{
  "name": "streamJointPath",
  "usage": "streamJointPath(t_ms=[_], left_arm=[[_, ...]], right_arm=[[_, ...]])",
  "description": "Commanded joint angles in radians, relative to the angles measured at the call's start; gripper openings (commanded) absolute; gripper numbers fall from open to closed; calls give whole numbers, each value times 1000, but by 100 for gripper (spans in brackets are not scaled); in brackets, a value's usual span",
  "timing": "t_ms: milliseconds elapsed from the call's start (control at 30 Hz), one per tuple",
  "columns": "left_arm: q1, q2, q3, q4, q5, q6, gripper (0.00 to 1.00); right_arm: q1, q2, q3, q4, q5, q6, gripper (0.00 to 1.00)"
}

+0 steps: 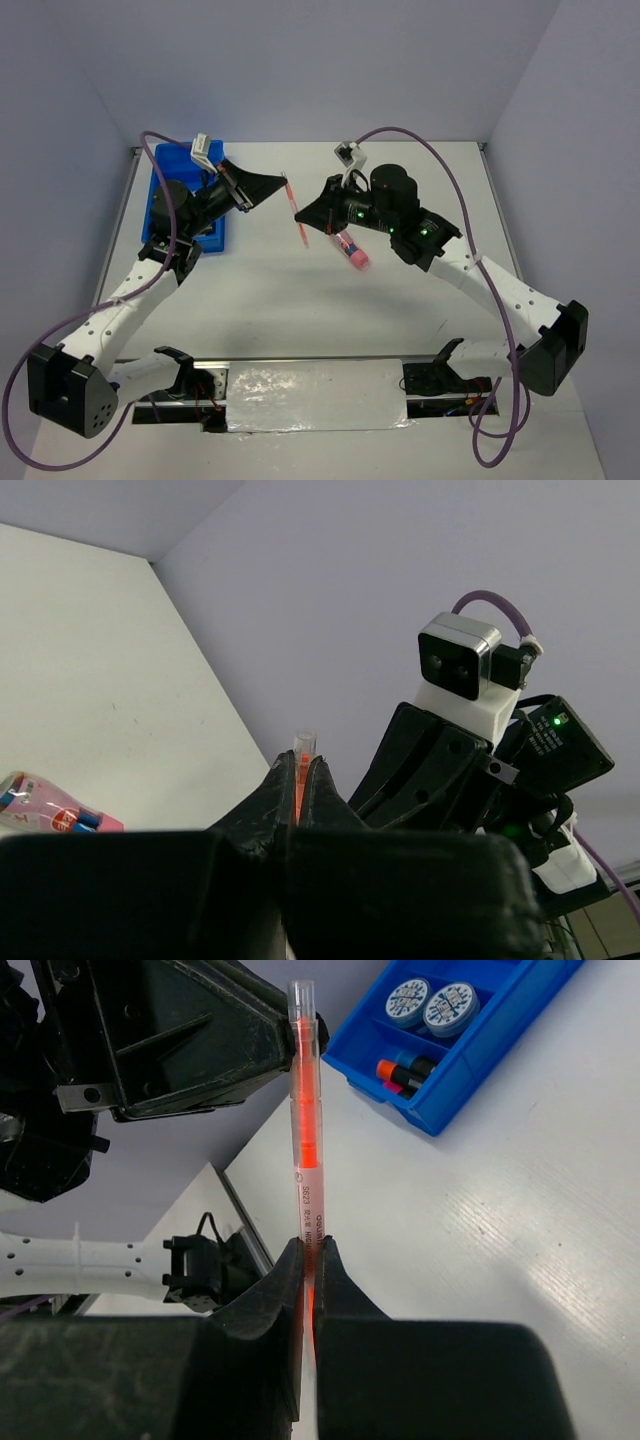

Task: Sort the stationery into containers
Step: Close the pen cap on the pen.

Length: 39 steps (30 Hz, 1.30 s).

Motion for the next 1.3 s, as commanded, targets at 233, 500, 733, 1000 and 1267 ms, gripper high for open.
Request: streamJointPath(t_ms=[233,500,733,1000,1267], left_arm=[[-56,-17,68,-78,107,118,8],[-55,-5,239,-216,76,224,54],[-53,24,253,-164,88,204,28],[-55,49,229,-121,137,194,9],[-55,72,319,-49,337,250,0]], right_arm=[[-51,79,216,107,-51,-122,0],[-39,33,141,83,-79,-167,0],[-34,18,136,75,-88,-159,0],[-34,31,173,81,-138,-148,0],[-53,105,199,92,-359,-171,40]])
